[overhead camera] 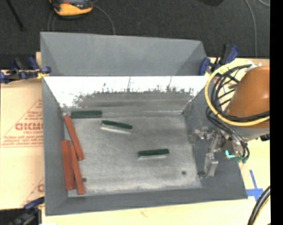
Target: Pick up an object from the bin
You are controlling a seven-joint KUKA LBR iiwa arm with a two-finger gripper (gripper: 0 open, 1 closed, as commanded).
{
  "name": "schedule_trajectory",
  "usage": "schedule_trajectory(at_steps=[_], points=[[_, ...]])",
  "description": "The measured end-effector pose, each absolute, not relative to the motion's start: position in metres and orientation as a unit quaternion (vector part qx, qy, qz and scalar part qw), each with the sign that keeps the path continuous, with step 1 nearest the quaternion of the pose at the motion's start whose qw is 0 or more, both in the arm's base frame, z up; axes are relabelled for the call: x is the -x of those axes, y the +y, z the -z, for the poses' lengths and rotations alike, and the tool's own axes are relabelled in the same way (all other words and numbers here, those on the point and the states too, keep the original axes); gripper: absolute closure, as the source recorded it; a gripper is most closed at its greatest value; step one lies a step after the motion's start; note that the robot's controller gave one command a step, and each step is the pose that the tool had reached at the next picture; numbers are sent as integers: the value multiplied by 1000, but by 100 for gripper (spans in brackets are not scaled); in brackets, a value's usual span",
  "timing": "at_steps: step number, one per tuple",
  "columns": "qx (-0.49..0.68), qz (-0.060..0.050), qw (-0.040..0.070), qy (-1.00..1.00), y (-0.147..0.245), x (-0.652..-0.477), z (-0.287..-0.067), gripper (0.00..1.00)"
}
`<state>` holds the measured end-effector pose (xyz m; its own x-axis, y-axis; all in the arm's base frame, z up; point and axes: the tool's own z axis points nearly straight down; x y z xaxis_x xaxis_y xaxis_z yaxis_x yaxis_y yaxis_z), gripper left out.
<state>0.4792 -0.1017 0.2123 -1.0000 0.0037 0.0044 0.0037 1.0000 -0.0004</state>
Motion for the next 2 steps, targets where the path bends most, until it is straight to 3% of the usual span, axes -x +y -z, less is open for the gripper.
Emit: schedule_trajectory(at_steps=[2], points=[[0,-1,-2,-1000,-101,-481,-216,0]])
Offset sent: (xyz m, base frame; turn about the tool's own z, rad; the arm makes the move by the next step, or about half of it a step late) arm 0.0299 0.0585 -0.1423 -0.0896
